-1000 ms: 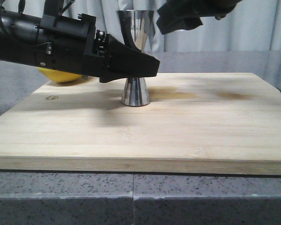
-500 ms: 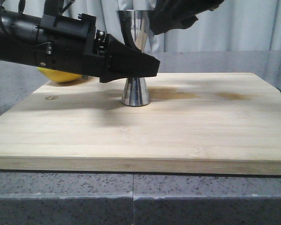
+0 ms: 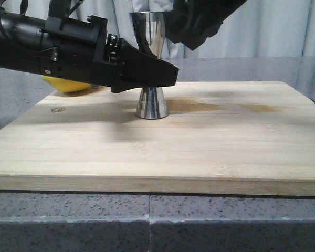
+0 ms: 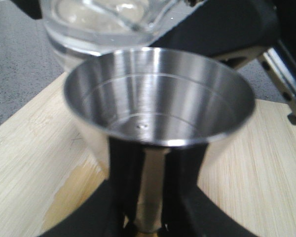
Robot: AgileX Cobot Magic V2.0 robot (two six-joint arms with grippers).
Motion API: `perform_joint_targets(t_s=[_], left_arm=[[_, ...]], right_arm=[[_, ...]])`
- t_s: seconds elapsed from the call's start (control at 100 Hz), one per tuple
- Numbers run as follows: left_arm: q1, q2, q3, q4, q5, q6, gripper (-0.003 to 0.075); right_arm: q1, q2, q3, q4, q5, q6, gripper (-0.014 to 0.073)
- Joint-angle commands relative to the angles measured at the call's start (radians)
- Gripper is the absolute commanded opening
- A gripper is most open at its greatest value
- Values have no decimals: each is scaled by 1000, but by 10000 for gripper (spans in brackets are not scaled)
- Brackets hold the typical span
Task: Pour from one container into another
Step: 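Lift the beaker with the right gripper over the jigger, then tilt the beaker with the right gripper, pouring liquid into the jigger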
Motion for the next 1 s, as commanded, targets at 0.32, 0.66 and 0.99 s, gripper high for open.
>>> perform_joint_targets(t_s=[0.32, 0.66, 0.99], left_arm=[[-6, -41, -27, -79, 71, 0, 135], [-6, -41, -27, -79, 71, 0, 135], [-6, -41, -27, -79, 71, 0, 135]], right_arm=[[18, -37, -37, -133, -33, -4, 269], [18, -47, -37, -187, -33, -4, 269], [18, -60, -37, -252, -37, -4, 269]])
